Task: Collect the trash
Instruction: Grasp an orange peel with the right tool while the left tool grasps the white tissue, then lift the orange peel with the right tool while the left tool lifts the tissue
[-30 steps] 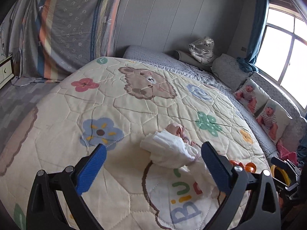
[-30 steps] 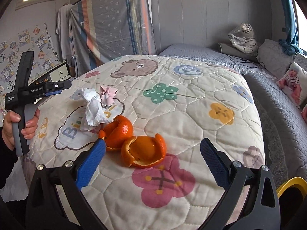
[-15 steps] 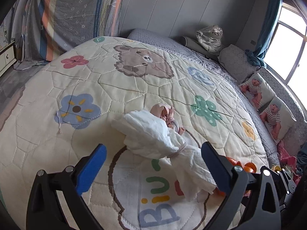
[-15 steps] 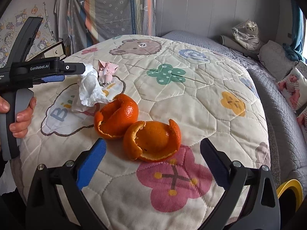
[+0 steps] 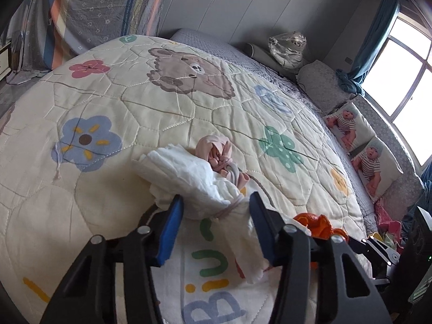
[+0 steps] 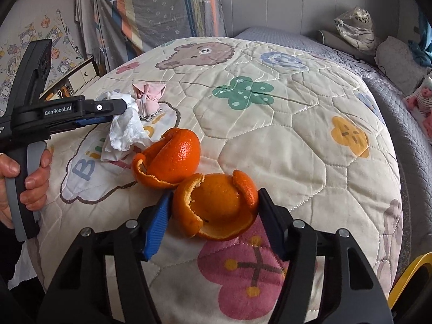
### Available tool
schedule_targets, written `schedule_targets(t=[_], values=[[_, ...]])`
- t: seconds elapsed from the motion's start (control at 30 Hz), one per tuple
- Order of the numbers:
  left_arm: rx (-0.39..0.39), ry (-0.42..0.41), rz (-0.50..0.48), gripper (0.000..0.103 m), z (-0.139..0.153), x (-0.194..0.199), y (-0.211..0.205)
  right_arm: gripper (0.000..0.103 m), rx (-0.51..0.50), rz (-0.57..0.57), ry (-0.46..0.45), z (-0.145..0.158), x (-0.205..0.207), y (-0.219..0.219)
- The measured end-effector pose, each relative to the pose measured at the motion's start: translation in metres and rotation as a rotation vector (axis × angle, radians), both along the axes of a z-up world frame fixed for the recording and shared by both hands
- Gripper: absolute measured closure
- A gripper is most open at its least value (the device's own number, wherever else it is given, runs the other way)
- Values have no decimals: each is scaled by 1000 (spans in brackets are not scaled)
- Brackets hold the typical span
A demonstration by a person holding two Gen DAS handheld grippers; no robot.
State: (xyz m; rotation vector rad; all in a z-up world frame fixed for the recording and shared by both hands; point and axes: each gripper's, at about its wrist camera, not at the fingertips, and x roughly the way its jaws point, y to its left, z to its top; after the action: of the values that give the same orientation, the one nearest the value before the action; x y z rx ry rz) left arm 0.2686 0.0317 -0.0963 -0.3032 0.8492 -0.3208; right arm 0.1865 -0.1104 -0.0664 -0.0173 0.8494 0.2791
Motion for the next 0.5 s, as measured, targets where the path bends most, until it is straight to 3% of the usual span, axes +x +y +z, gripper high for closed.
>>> schedule_targets(t=[0.03, 0.27, 0.3, 0.5], values=[[-2, -5, -10, 69, 0, -1, -2, 45, 8, -2, 1, 0, 1, -1], [-31, -22, -22, 87, 3, -1, -1, 49, 32, -9, 2, 4, 1, -3], [-29, -22, -20, 97, 3, -1, 0, 50, 32, -8, 1, 4, 0, -3], [-19, -33, -19, 97, 6, -6, 6, 52, 47, -12, -5, 9, -3, -5]])
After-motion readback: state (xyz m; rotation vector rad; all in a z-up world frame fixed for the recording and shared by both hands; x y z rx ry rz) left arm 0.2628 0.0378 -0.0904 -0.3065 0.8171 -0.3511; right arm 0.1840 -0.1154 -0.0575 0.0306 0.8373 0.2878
